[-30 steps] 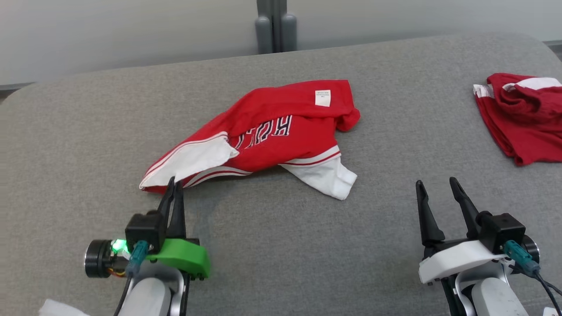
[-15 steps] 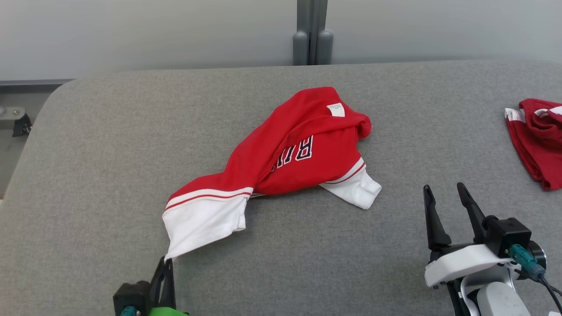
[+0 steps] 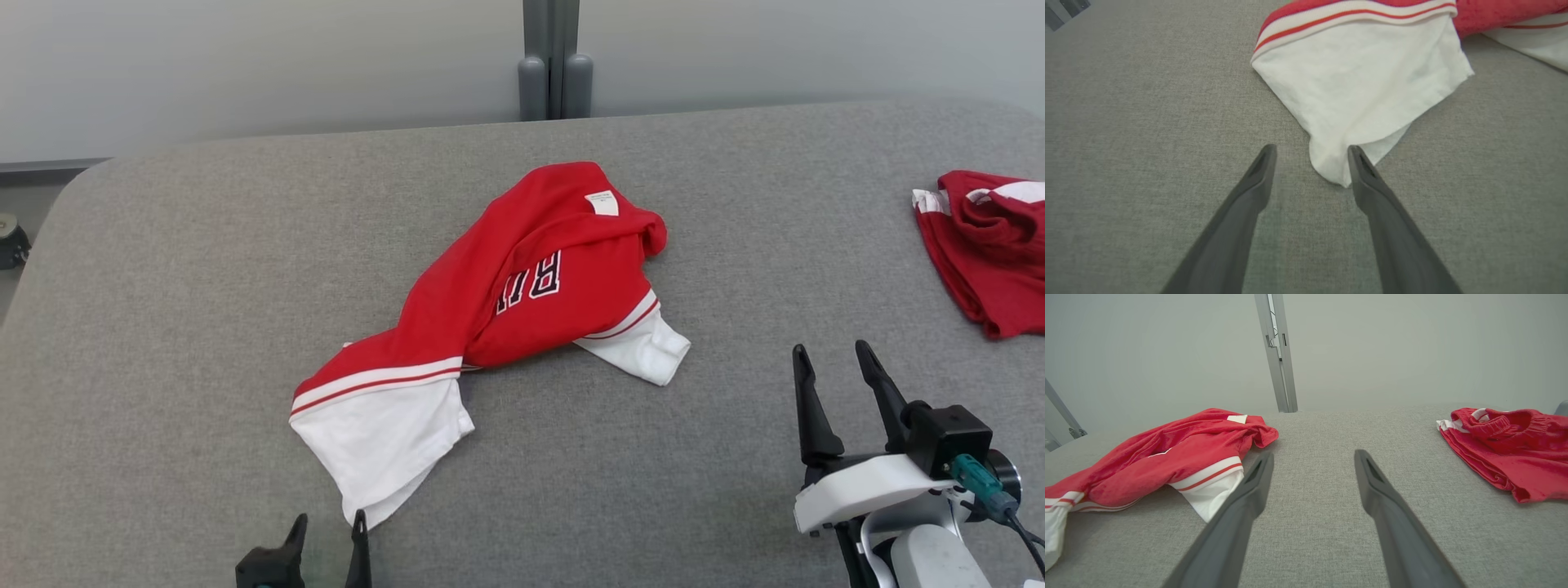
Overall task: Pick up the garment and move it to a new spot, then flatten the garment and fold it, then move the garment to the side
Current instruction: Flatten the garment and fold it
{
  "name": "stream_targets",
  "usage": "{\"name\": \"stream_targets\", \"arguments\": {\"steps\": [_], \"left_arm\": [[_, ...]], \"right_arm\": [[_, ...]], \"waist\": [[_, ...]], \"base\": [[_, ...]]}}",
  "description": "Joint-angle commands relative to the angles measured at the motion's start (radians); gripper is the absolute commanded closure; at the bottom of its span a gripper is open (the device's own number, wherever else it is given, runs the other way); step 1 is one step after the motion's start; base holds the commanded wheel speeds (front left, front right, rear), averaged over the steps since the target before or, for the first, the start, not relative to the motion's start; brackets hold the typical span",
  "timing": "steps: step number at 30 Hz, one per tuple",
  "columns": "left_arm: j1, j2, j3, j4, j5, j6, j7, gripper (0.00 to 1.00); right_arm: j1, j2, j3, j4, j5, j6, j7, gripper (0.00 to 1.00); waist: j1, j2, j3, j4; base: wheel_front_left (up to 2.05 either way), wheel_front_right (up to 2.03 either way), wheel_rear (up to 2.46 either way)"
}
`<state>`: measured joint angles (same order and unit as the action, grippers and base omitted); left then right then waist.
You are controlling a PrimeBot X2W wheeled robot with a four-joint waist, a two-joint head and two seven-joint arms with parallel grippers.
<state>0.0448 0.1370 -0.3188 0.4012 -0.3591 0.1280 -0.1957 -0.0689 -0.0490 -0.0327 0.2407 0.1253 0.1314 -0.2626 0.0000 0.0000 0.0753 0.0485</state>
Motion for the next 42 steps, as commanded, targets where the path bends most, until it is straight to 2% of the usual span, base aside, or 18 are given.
{"name": "stream_targets", "arguments": {"steps": [1,7,12,18,28,32,42], "left_arm": [[-0.006,0.012,0.01,0.001,-0.003,0.006,-0.008,0.0],[0.041,0.032,0.034,-0.045,-0.016,0.024,-0.024,0.0],[-0.027,0.002,0.012,-0.105,0.007,0.015,-0.049,0.0],[-0.128,-0.033,-0.024,-0.149,0.041,0.006,-0.062,0.0],[-0.203,-0.065,-0.048,-0.211,0.074,0.004,-0.07,0.0],[-0.204,-0.074,-0.043,-0.226,0.084,0.001,-0.069,0.0],[-0.195,-0.083,-0.042,-0.235,0.094,0.0,-0.07,0.0]], "right_arm": [[0.004,-0.003,-0.006,0.0,-0.005,-0.002,-0.003,0.0],[0.002,-0.003,-0.02,0.0,-0.002,-0.002,-0.003,0.0],[-0.054,-0.003,-0.035,0.025,-0.041,-0.002,-0.003,0.0],[-0.204,-0.019,-0.07,0.098,-0.131,-0.002,0.029,0.0],[-0.516,-0.152,-0.07,0.363,-0.19,-0.002,0.128,0.0],[-0.617,-0.172,-0.044,0.502,-0.166,-0.002,0.12,0.0],[-0.715,-0.175,0.126,0.704,-0.106,-0.001,0.104,0.0]], "waist": [[0.0,0.0,-0.003,0.005],[0.0,0.0,0.0,0.033],[0.0,0.0,0.02,0.066],[0.0,0.0,0.074,0.103],[0.0,0.0,0.222,0.204],[0.0,0.0,0.273,0.244],[0.0,0.0,0.293,0.265]], "base": [[0.0,0.0,0.0],[0.0,0.0,0.0],[0.0,0.0,0.0],[0.0,0.0,0.0],[0.0,0.0,0.0],[0.0,0.0,0.0],[0.0,0.0,0.0]]}}
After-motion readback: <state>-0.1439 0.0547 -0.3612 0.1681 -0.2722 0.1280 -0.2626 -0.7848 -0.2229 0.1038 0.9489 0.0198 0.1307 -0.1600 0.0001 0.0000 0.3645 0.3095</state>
